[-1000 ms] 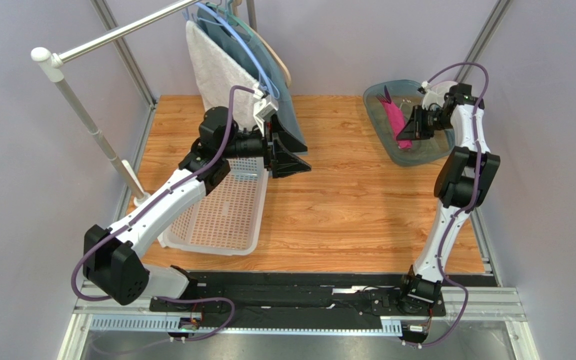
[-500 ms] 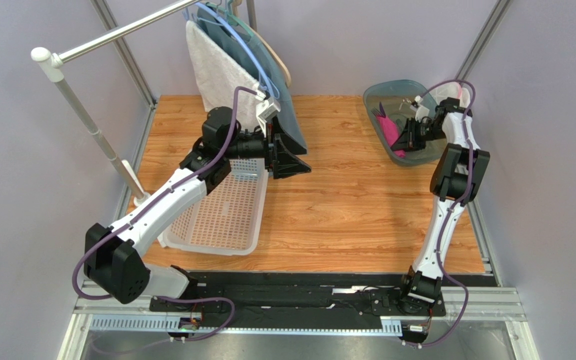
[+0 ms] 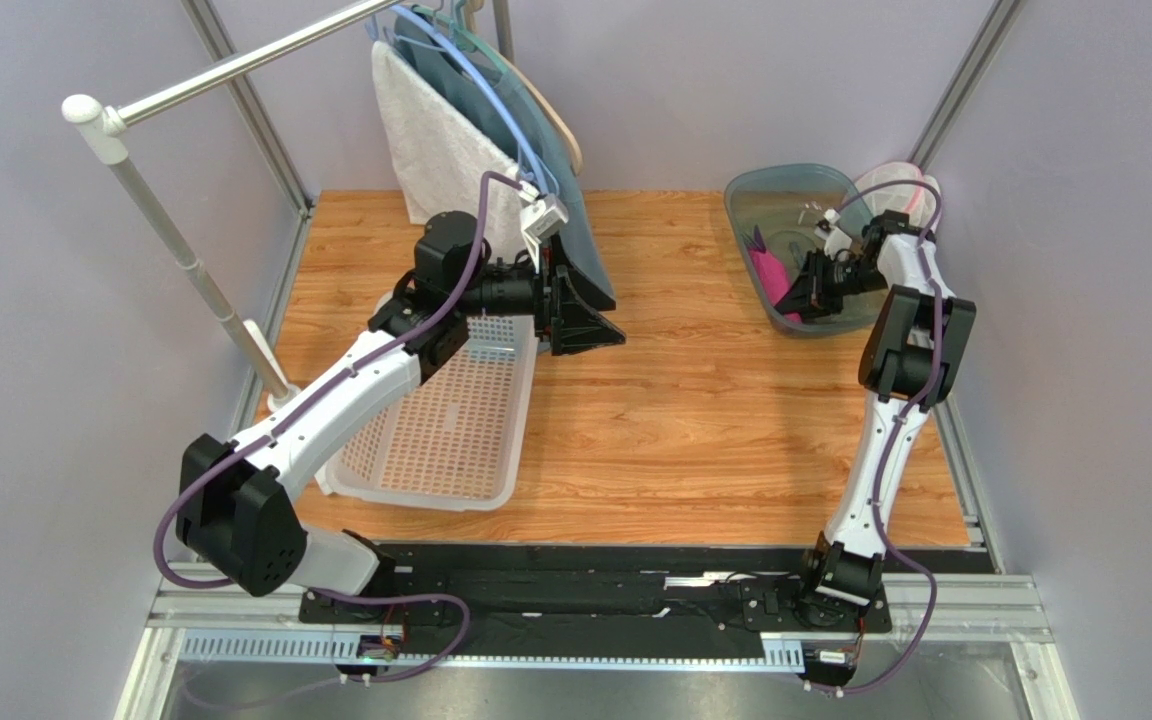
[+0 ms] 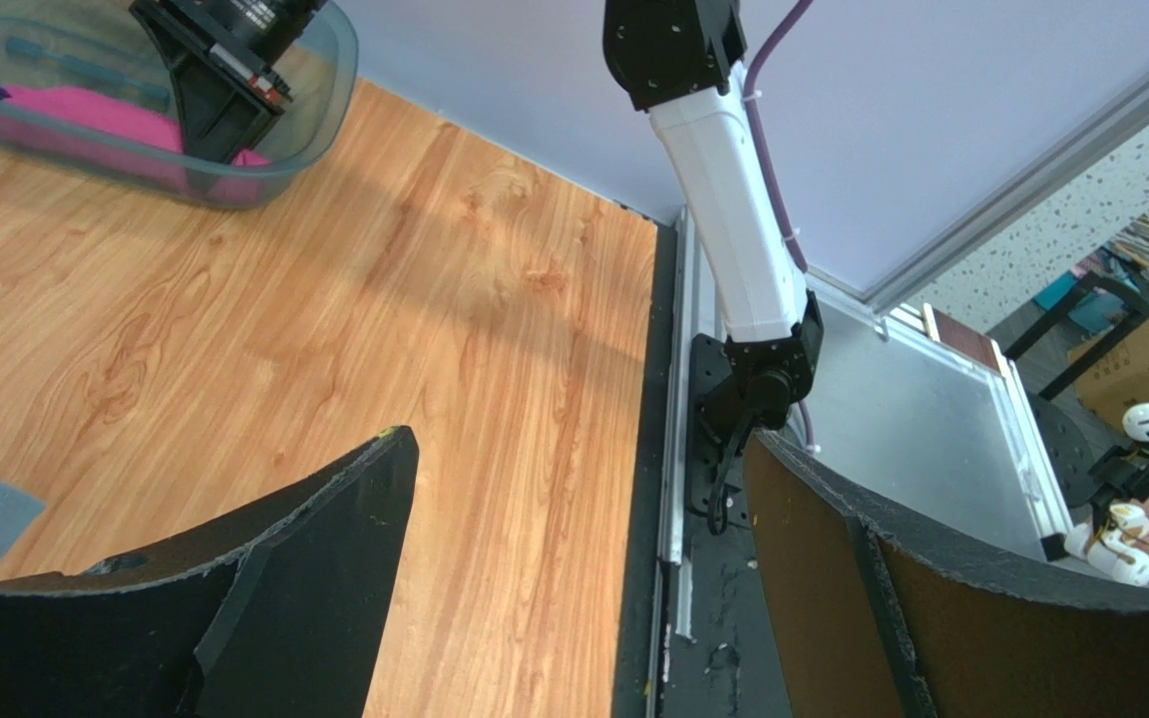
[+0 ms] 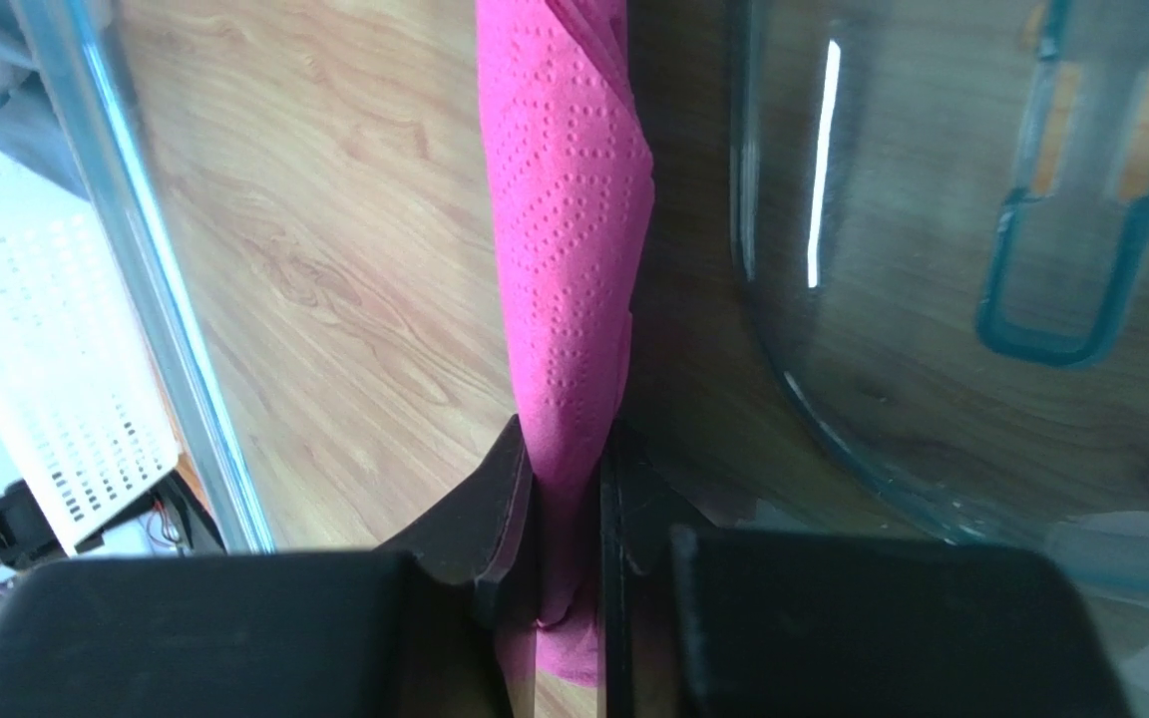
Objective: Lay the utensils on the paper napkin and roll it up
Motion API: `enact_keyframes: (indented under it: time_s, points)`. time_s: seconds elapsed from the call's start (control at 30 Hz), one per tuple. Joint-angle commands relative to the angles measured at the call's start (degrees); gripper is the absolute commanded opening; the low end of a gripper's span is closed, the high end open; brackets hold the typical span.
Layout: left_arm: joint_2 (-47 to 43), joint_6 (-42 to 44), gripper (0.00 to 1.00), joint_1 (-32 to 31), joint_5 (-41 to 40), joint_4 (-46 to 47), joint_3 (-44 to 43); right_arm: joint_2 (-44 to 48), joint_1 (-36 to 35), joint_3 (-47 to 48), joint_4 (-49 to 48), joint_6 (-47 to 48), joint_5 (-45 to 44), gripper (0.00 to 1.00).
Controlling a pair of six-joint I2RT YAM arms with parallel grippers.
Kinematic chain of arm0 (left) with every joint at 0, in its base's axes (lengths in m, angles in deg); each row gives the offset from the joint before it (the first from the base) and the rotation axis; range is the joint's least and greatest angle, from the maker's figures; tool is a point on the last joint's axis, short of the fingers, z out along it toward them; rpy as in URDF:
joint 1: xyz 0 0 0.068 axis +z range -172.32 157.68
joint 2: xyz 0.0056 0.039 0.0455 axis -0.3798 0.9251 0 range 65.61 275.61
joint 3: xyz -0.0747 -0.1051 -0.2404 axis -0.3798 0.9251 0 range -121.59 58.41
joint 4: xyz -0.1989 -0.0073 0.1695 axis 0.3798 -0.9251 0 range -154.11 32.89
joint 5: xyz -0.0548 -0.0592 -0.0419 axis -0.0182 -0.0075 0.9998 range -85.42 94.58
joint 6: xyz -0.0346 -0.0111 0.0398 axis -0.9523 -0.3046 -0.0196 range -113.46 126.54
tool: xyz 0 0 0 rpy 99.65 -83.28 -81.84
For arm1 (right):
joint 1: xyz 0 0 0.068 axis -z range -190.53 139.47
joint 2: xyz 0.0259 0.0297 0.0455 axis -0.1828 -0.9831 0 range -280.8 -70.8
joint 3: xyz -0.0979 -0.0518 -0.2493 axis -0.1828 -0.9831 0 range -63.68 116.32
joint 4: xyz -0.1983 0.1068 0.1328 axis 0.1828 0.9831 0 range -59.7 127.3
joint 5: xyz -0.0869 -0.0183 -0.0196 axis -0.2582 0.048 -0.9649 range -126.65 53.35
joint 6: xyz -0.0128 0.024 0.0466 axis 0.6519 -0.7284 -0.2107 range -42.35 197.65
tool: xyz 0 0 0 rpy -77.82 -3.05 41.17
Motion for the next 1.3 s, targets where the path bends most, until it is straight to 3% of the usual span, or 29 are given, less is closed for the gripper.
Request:
enact_keyframes:
  time_s: [0.0,0.13,0.3,0.43,0.67,0.73,1.0,1.27]
  points:
    - [-0.2,1.0,0.88,0.5,0.4,0.5,-2.9,-1.6,-0.3,3.4,0.2,-1.6,-2.3,0.06]
    - [-0.2,1.1,0.88,0.6,0.4,0.5,-3.0,-1.9,-0.3,3.7,0.8,-1.4,-4.3,0.24]
    - [0.0,0.9,0.88,0.6,0.4,0.5,-3.2,-1.9,-0.3,4.5,0.9,-1.7,-6.5,0.26]
    - [0.2,0.7,0.88,0.7,0.5,0.6,-3.3,-1.3,-0.3,4.9,0.7,-1.9,-7.0,0.37]
    - [0.5,0.6,0.88,0.8,0.8,1.0,-3.4,-0.7,-0.4,5.3,0.4,-2.0,-8.4,0.40]
    - [0.5,0.6,0.88,1.0,1.1,1.1,-3.5,-0.5,-0.4,5.3,0.3,-2.0,-8.8,0.45]
    - [1.2,0.3,0.88,1.2,1.7,1.4,-3.8,0.6,-0.4,6.0,0.2,-2.0,-9.8,0.47]
    - [1.9,0.3,0.89,1.7,1.5,1.3,-4.0,2.7,-0.4,6.5,0.2,-1.4,-9.3,0.60]
